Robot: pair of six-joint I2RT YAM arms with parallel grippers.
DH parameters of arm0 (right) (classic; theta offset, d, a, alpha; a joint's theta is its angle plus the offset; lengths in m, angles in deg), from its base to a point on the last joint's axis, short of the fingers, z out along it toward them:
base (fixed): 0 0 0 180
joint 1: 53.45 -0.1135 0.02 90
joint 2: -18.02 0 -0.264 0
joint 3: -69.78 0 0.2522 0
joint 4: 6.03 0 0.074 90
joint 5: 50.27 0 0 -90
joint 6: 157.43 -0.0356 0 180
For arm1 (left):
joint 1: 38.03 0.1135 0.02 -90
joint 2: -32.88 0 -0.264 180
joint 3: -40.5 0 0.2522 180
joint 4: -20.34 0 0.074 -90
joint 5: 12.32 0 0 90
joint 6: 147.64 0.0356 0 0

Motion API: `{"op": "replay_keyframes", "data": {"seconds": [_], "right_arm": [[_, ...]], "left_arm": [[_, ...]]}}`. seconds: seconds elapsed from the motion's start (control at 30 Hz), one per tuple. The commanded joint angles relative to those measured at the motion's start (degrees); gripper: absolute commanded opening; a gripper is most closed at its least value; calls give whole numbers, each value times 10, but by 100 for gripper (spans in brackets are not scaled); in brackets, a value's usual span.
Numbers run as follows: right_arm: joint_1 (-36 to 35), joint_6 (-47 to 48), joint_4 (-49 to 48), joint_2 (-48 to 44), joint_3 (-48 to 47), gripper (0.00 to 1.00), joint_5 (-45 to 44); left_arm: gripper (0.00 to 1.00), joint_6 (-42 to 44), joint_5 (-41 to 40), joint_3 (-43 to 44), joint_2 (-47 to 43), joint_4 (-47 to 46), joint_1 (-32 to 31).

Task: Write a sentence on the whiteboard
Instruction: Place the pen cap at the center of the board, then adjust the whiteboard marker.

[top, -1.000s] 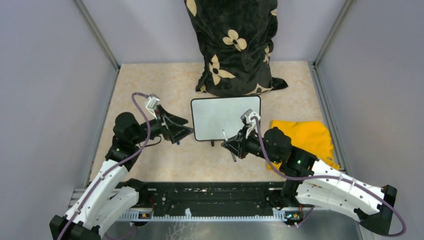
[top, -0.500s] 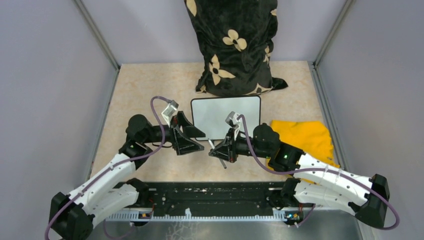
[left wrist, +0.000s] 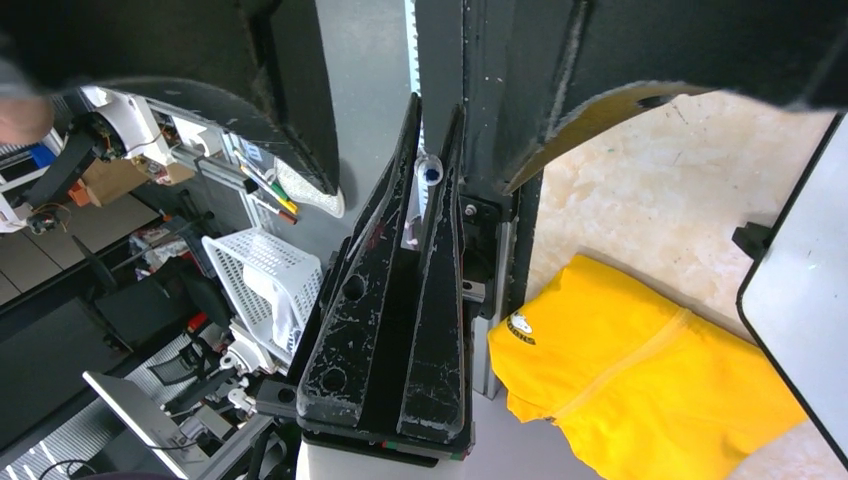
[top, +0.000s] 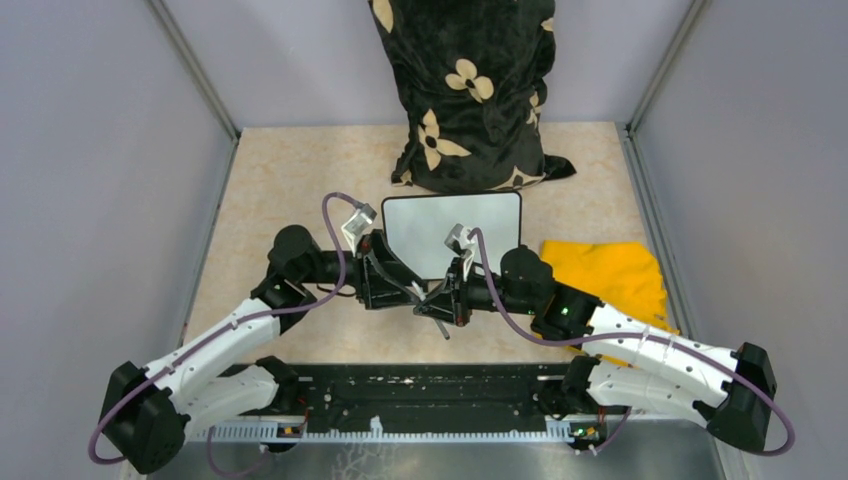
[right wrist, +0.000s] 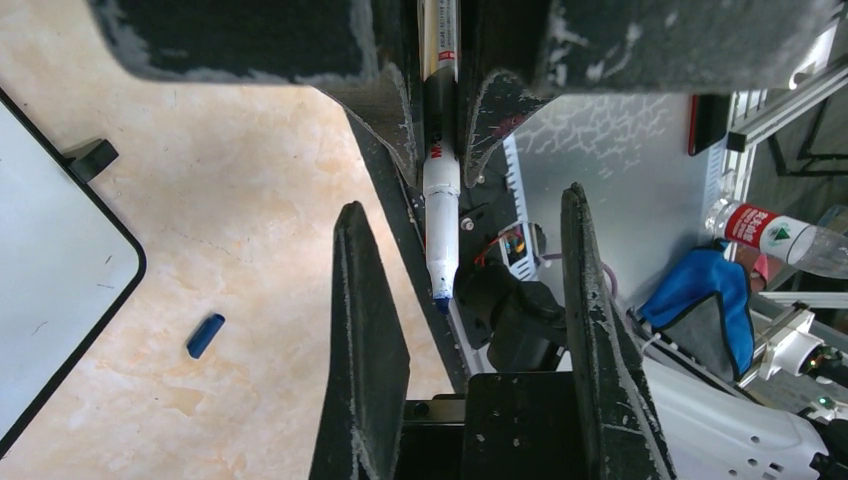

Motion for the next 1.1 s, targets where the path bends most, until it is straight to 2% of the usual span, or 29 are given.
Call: {"op": "replay_keyframes", "data": {"seconds": [0.0,0.13,0.4,0.53,0.67,0.83,0.9,1.07], "right_arm": [[2,1,-33,1,-29,0,8],[1,3,-31,-1,-27,0,5],[1,5,-30,-1,-26,0,4],[1,6,-28,-1,-29,0,5],[1,0,-30,-4,-32,0,6],[1,-13,-40,-16,-34,47,7],[1,-19,-44,-23,-38,57,4],[2,-38,-60,-53,-36,67,-30]], "left_arm": [[58,7,4,21,4,-28,-7],[41,8,4,21,5,-27,-11],[20,11,4,15,4,-24,-15],[0,11,-1,11,-1,-23,-15],[0,5,-29,3,-17,-24,-16],[0,-6,-69,-4,-43,-27,-15],[0,-12,-91,-4,-55,-26,-16],[0,-37,-168,-6,-95,-30,-16]]}}
